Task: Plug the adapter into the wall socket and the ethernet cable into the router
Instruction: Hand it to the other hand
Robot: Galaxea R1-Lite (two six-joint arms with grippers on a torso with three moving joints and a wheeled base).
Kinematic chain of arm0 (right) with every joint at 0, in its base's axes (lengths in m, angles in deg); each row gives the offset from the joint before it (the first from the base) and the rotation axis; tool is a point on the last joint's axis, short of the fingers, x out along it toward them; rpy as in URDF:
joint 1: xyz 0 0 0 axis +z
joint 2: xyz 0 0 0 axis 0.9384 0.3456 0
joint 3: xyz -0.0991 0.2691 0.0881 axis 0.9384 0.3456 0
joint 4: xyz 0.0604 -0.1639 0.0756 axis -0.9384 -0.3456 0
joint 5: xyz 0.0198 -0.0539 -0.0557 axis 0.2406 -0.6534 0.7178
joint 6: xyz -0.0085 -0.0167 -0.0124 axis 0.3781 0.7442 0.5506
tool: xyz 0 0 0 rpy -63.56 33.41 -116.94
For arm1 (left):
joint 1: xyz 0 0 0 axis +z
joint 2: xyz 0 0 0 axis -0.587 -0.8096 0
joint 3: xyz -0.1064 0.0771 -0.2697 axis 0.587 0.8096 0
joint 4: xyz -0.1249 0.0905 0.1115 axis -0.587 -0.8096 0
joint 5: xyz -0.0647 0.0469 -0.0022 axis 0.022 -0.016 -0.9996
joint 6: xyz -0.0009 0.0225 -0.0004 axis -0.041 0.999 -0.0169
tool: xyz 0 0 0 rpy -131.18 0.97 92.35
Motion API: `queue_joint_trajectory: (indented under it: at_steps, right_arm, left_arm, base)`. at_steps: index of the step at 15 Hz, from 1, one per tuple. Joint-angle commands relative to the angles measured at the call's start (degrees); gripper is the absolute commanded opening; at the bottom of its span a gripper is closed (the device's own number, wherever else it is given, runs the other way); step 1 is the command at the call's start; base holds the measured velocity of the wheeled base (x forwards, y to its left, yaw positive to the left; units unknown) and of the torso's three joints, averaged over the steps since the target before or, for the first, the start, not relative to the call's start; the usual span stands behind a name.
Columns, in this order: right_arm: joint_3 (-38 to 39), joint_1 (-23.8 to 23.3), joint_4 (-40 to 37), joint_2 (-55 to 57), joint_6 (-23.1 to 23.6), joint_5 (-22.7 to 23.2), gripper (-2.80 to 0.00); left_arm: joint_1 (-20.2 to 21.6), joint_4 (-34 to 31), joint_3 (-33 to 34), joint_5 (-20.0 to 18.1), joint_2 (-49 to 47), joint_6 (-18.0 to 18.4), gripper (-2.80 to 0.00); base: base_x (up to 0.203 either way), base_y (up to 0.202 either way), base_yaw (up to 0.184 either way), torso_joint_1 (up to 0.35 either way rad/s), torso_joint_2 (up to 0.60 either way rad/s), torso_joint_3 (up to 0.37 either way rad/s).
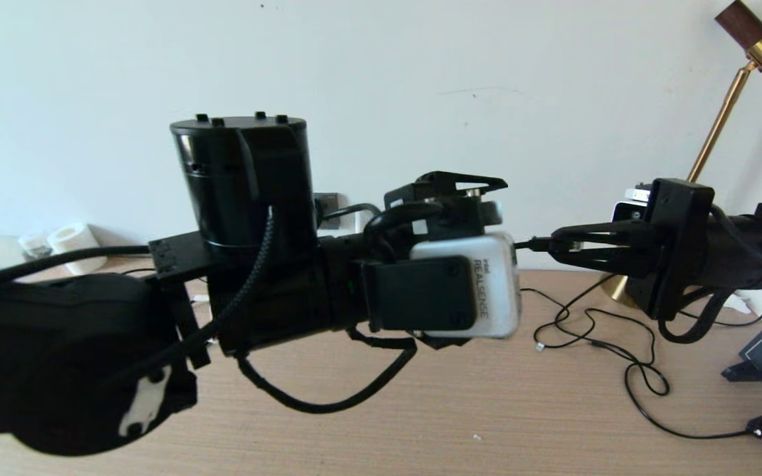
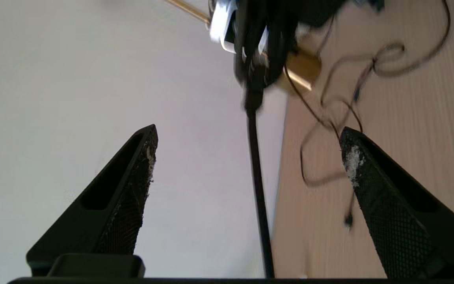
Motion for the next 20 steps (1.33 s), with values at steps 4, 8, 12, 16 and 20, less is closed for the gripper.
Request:
queue_joint_trajectory:
  at_steps: [4, 8, 12, 16, 20]
  right_arm:
    - [-0.57, -0.06, 0.16, 1.17, -0.57, 1.25, -2.80]
    - [-0.63, -0.08, 0.22, 0.28, -1.69, 3.32, -2.80]
    - [-0.28, -0.08, 0.22, -0.16, -1.71, 6.61, -2.80]
    - [0.33, 0.00, 0.22, -0.51, -1.62, 7.38, -2.80]
    - [0.52, -0.08, 0.22, -0.25, -1.44, 7.47, -2.80]
  left_arm:
    - [0.03, 12.60, 2.95, -7.24, -5.63, 0.55, 0.00]
    - [0.03, 21.34, 6.00, -8.40, -8.19, 0.48, 0.00]
    - [0.82, 23.41, 5.53, -9.65, -9.09, 0.31, 0.00]
    - [0.82, 25.48, 2.24, -11.93, -11.29, 0.39, 0.00]
    - [0.74, 25.67, 2.12, -13.72, -11.29, 2.59, 0.00]
  base:
    - [0.000, 0.000, 0.000, 0.000, 0.00, 0.000]
    - [0.000, 0.000, 0.000, 0.000, 0.00, 0.000]
    - [0.000, 0.000, 0.000, 0.000, 0.00, 0.000]
    - [0.000, 0.000, 0.000, 0.000, 0.00, 0.000]
    - [0.000, 0.000, 0.000, 0.000, 0.00, 0.000]
